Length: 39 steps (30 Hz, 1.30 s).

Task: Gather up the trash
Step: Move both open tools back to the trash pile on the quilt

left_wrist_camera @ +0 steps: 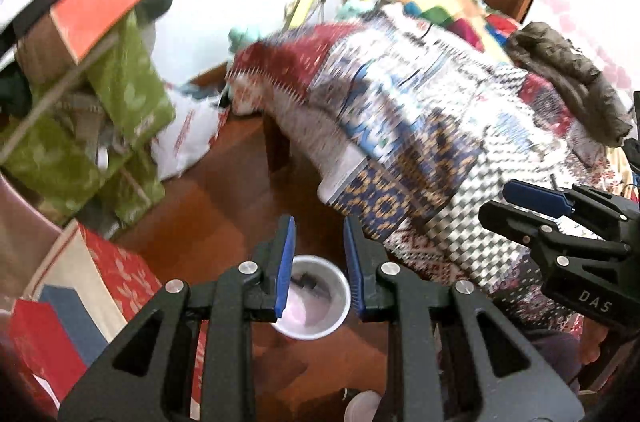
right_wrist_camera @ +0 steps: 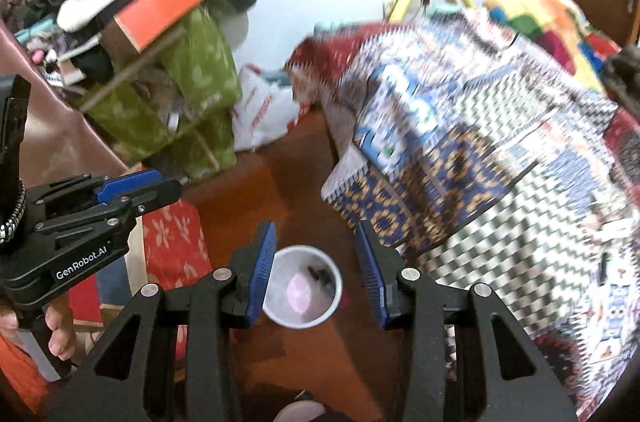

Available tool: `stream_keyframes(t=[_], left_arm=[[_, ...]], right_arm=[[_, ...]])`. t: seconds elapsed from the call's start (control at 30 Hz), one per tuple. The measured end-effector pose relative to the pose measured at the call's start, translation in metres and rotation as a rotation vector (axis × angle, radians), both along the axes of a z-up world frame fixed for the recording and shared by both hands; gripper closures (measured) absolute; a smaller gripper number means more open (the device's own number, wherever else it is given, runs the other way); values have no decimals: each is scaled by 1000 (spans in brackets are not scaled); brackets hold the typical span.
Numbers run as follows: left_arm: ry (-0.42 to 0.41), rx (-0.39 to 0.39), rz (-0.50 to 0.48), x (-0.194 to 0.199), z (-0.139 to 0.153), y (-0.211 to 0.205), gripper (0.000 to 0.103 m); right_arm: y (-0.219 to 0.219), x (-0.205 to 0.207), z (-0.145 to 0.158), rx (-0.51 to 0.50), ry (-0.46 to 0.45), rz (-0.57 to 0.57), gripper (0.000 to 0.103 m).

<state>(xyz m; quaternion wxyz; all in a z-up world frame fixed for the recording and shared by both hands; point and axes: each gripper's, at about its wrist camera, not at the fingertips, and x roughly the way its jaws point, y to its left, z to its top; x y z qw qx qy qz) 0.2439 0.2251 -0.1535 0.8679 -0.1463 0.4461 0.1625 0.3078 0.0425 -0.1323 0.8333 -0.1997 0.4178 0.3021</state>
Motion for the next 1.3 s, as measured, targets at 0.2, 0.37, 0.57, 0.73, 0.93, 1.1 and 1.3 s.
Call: stream_keyframes(t=[0.2,0.37,0.57,0.73,0.93,1.1,1.3], left_arm=[[-93,23,-44,7,43,-34,79],[-144,33,-87,25,71,-63,75],[-194,39,-133,55,89,-99,61],[-205,35,-186,94,91,-137,52],[-183,-9,-278,145,80,-179,48],[-144,-30,-354,186,59,-214,48],[-77,-54,-429,232,20,-247,48]], right_arm=[[-26,-14,47,72,-107,-17,65],[-58,-18,80,116,-193,-57,65],[-106,-13,109,122,-285,-143,64],[-160,2,122,110,-338,-245,52],[-221,28,128,102,-358,-370,50],[-271,51,122,69,-368,-476,50],[-316,76,100,47,-320,-550,50]])
